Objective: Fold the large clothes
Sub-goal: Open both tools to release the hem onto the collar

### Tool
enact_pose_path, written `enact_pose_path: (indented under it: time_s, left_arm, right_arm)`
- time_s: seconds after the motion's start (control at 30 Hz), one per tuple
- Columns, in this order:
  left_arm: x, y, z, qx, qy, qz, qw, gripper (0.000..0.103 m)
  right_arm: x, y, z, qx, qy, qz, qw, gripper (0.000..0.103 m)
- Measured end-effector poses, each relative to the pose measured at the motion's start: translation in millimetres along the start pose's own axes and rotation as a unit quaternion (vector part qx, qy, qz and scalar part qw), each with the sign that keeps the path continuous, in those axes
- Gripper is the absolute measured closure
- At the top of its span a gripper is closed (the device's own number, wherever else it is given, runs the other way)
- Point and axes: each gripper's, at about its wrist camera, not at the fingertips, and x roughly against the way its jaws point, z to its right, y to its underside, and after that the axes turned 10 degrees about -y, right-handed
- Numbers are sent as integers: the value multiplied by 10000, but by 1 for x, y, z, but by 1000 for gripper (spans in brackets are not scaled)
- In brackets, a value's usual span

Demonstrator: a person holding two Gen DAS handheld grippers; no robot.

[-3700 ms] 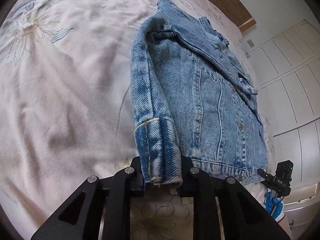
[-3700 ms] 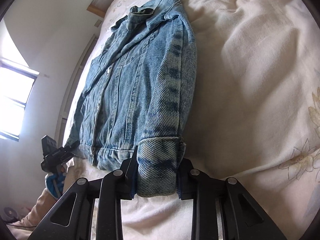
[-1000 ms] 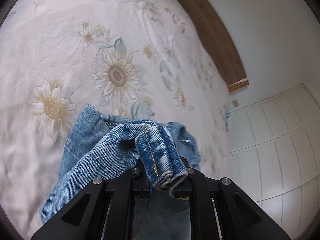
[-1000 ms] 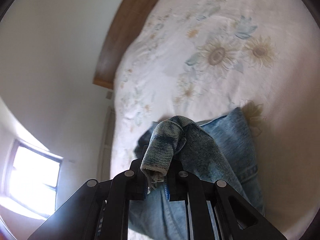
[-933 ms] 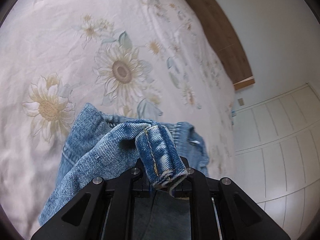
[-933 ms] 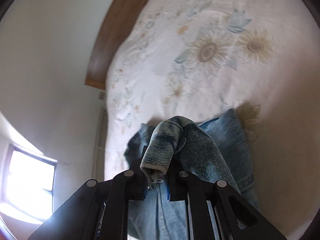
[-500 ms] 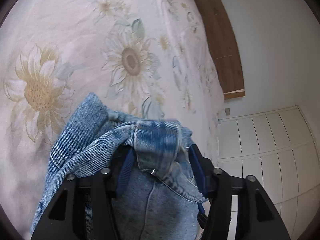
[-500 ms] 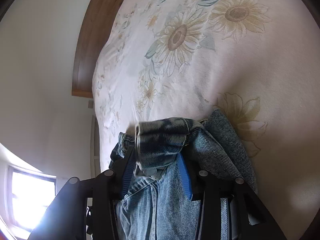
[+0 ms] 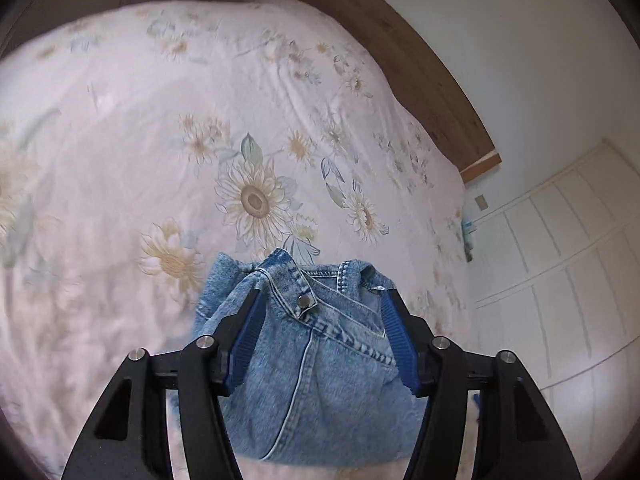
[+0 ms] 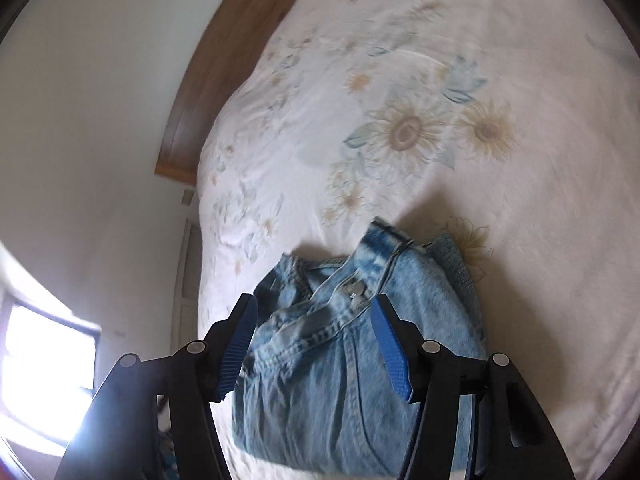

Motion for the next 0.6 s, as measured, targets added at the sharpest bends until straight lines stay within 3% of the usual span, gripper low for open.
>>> enact_pose_path:
  time_s: [0.13,0.33,0.4,0.6]
  left_arm:
    - [7,22,21,-549,-229,39,9982,41]
    - [-28,77,48,-1648,-620,-162,9842,41]
    - [-50,90,49,-1834,-624,-224,9808,41]
    - [-105,108,44,-2096,-920,-265,9731,41]
  right_arm:
    - [1,37,-40,813,215,-418,9956,41]
    - [-32,108,-40,1635,791,-1060,9776,41]
    - [-52,130,-38,1938,988,-1247,9681,41]
    - [-108,164,-51,2690,1047,-1541,9450,41]
